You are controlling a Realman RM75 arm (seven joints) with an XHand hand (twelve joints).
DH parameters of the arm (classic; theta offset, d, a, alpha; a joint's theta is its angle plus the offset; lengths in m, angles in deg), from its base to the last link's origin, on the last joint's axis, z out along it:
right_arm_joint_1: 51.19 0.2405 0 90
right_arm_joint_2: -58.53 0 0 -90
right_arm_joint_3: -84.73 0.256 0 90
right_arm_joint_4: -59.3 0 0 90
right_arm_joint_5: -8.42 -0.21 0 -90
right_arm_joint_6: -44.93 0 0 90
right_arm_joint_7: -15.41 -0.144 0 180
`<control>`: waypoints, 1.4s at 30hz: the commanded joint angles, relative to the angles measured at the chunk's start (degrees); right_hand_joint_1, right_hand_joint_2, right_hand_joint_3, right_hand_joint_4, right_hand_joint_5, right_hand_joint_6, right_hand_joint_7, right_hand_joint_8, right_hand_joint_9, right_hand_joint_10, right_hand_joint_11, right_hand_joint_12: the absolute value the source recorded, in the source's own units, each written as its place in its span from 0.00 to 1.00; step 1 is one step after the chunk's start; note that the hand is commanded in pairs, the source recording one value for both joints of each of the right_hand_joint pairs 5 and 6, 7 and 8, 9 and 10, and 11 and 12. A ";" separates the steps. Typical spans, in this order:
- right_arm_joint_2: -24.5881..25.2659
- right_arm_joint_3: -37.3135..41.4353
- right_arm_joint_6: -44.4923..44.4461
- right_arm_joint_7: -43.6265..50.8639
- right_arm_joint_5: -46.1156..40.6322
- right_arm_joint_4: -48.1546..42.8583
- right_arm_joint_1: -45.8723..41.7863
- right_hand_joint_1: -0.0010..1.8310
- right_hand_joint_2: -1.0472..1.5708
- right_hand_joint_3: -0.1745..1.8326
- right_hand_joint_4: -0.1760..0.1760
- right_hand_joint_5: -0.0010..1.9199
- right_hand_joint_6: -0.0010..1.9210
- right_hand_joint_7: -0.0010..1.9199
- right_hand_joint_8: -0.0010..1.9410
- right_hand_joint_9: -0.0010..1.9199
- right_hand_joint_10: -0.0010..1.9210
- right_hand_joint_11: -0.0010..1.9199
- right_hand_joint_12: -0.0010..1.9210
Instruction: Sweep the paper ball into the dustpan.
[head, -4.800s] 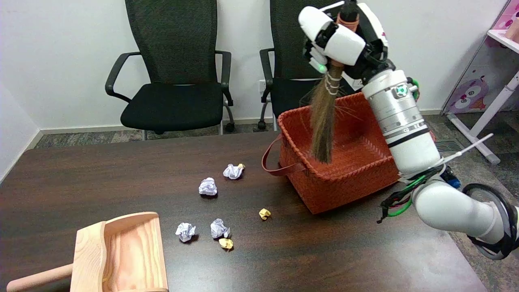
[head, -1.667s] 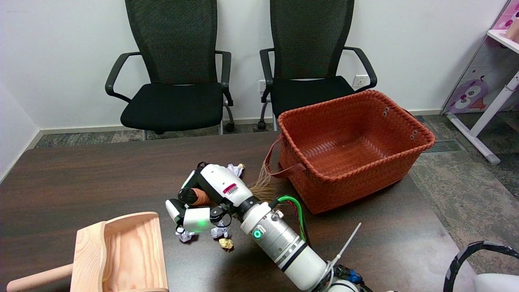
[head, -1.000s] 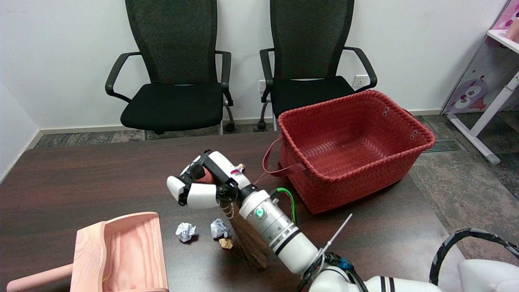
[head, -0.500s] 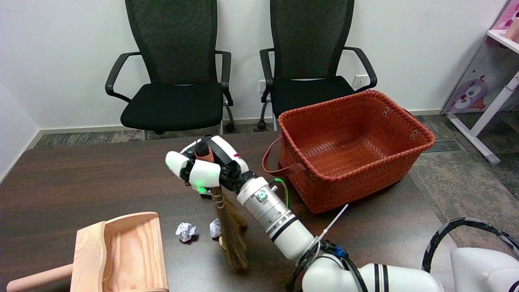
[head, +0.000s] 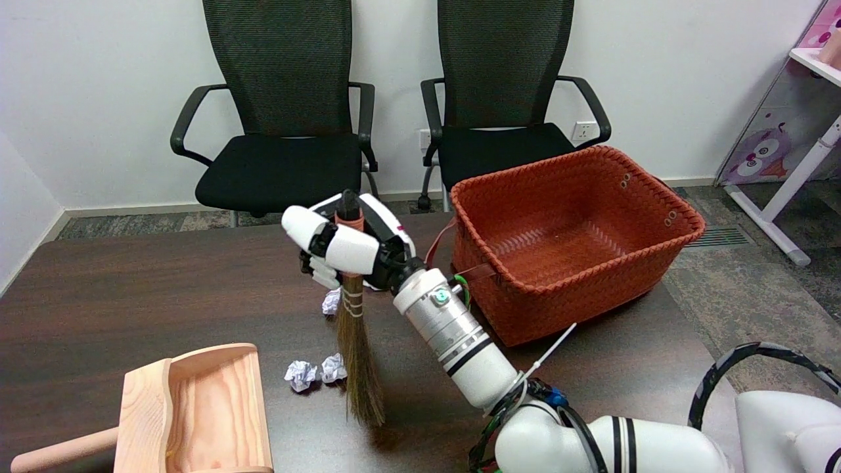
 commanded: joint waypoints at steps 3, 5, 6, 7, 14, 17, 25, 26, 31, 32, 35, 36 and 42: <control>-5.65 0.40 -6.71 1.78 6.86 5.17 0.16 0.51 0.77 0.74 0.48 1.00 1.00 1.00 0.99 1.00 1.00 1.00 1.00; -5.86 0.40 -7.97 4.39 9.92 4.76 -0.12 0.50 0.78 0.75 0.50 1.00 1.00 1.00 0.99 1.00 1.00 1.00 1.00; -5.82 0.40 -8.44 4.86 10.74 4.60 -0.32 0.50 0.78 0.76 0.50 1.00 1.00 1.00 0.99 1.00 1.00 1.00 1.00; -5.63 0.35 -8.70 5.24 11.33 4.51 -0.64 0.50 0.80 0.76 0.50 1.00 1.00 1.00 0.99 1.00 1.00 1.00 1.00; -3.97 1.15 -9.66 20.56 12.59 4.83 -4.13 0.50 0.84 0.78 0.50 1.00 1.00 1.00 0.99 1.00 1.00 1.00 1.00; -3.93 1.28 -9.48 22.19 12.66 5.83 -4.36 0.50 0.85 0.77 0.50 1.00 1.00 1.00 0.99 1.00 1.00 1.00 1.00; -2.13 0.40 -6.16 28.88 12.80 5.86 -4.07 0.50 0.86 0.77 0.50 1.00 1.00 1.00 0.99 1.00 1.00 1.00 1.00; -1.78 0.40 -5.75 29.22 12.89 5.74 -4.22 0.50 0.86 0.77 0.50 1.00 1.00 1.00 0.99 1.00 1.00 1.00 1.00; 1.95 0.26 -3.80 34.87 16.19 3.41 -4.97 0.50 0.86 0.78 0.50 1.00 1.00 1.00 0.99 1.00 1.00 1.00 1.00; 2.73 0.07 -3.52 35.27 16.88 2.44 -4.97 0.50 0.86 0.78 0.50 1.00 1.00 1.00 0.99 1.00 1.00 1.00 1.00; 5.85 -0.75 -1.93 35.12 16.50 -0.28 -5.18 0.50 0.86 0.78 0.50 1.00 1.00 1.00 0.99 1.00 1.00 1.00 1.00; 7.19 -0.94 -1.57 35.24 16.04 -1.47 -5.66 0.50 0.86 0.78 0.50 1.00 1.00 1.00 0.99 1.00 1.00 1.00 1.00; 12.83 -1.26 -4.16 35.05 18.48 -7.31 -7.85 0.50 0.86 0.81 0.50 1.00 1.00 1.00 0.99 1.00 1.00 1.00 1.00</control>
